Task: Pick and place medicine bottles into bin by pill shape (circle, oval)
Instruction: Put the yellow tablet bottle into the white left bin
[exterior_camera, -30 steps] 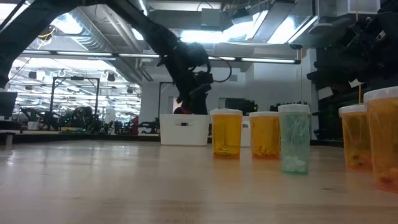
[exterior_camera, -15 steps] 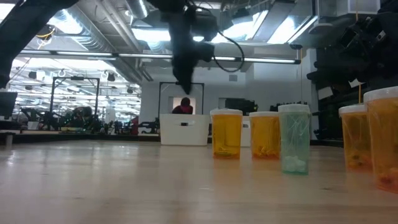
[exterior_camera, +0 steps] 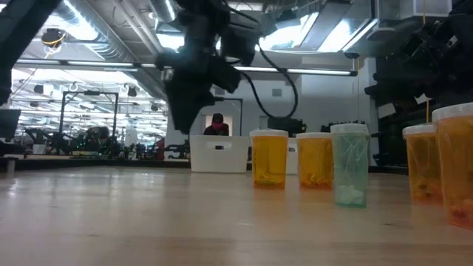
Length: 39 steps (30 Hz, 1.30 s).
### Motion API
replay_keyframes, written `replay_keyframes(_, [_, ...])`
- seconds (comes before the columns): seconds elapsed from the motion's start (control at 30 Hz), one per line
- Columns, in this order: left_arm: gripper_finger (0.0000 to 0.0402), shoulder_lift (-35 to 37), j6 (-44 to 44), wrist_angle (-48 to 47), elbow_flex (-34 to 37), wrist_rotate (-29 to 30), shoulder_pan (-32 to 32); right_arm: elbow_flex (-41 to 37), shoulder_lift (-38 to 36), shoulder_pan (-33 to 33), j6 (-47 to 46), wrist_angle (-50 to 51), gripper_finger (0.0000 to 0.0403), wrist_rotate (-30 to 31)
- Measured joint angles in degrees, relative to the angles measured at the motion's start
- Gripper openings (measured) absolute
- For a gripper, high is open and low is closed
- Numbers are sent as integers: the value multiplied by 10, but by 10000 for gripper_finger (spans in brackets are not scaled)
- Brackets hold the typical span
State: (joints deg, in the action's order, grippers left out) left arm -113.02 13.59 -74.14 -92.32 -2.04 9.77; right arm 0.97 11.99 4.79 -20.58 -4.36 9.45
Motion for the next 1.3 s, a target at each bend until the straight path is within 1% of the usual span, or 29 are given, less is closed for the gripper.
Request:
replay_keyframes(0.1, [157, 52, -27, 48, 67, 8, -6, 0, 0, 0, 0, 5, 181, 0])
replay_keyframes(0.2, [157, 130, -61, 113, 141, 16, -5, 0, 0, 0, 0, 7, 181, 0])
replay_keyframes(0.23, [157, 159, -70, 147, 169, 17, -5, 0, 0, 0, 0, 7, 181, 0])
replay_keyframes(0.3, [157, 216, -82, 236, 235, 21, -5, 0, 0, 0, 0, 9, 181, 0])
replay_keyframes(0.4, [157, 277, -104, 410, 338, 33, -5, 0, 0, 0, 0, 11, 181, 0])
replay_keyframes(0.5, [157, 291, -121, 568, 415, 16, -6, 0, 0, 0, 0, 11, 181, 0])
replay_keyframes(0.57, [157, 284, -133, 627, 439, 6, -11, 0, 0, 0, 0, 11, 181, 0])
replay_keyframes(0.6, [157, 276, -134, 651, 443, 10, -15, 0, 0, 0, -2, 11, 181, 0])
replay_keyframes(0.7, [157, 252, -132, 675, 444, 38, -25, 0, 0, 0, -2, 11, 181, 0])
replay_keyframes(0.87, [157, 198, -129, 713, 421, 42, -37, 0, 0, 0, -2, 12, 181, 0])
replay_keyframes(1.1, [160, 144, -89, 713, 377, 45, -29, 0, 0, 0, -2, 12, 181, 0])
replay_keyframes(1.3, [181, 114, -48, 713, 361, 40, -25, 0, 0, 0, -2, 13, 181, 0])
